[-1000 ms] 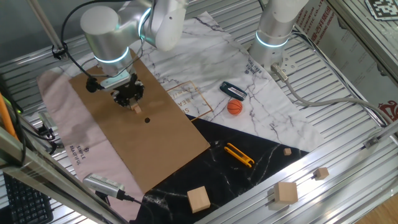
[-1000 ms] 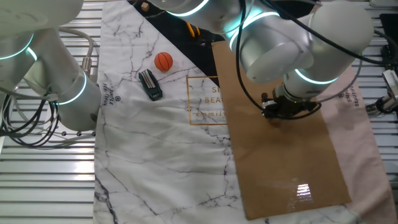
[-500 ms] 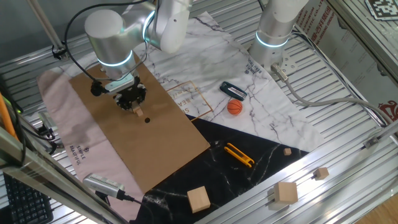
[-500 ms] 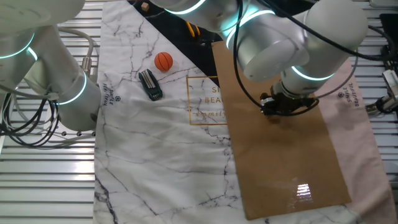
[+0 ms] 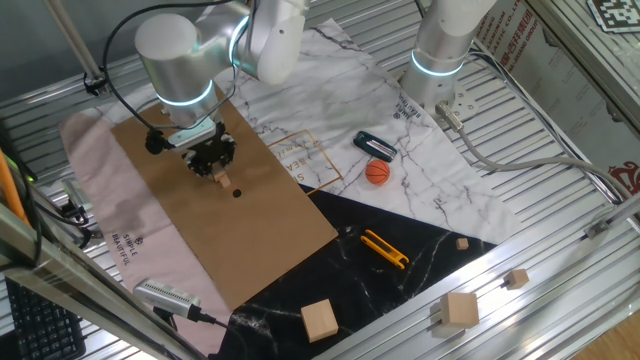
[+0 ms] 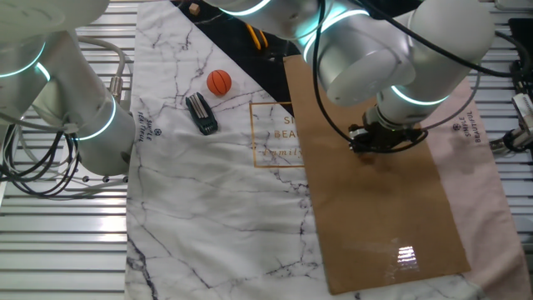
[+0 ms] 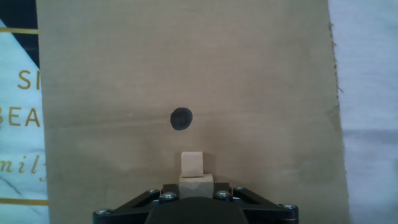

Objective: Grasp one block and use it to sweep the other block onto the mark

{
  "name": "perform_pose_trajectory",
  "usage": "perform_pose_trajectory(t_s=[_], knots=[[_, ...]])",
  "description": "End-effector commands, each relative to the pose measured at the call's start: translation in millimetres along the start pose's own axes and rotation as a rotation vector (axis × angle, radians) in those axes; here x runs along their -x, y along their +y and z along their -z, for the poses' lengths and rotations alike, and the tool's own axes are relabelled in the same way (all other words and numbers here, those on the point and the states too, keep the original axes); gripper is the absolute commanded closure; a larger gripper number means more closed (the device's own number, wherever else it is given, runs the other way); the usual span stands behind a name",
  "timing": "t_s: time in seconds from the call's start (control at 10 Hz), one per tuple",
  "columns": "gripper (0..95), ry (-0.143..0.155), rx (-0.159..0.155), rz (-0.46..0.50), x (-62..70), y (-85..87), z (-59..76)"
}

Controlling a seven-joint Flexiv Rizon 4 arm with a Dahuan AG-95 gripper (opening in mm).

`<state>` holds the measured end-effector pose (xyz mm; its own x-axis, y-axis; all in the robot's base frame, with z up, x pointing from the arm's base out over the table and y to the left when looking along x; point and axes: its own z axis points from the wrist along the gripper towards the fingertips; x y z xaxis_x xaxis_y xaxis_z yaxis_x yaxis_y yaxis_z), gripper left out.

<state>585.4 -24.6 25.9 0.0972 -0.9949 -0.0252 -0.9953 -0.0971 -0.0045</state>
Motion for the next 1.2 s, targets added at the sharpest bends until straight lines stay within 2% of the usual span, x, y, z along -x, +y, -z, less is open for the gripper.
perform_pose_trajectory(t_s=[0.1, 1.2], knots=[[95.0, -0.003, 0.0, 0.001, 0.6, -0.1, -0.2], [95.0, -0.007, 0.001, -0.007, 10.5, -0.7, 0.0]])
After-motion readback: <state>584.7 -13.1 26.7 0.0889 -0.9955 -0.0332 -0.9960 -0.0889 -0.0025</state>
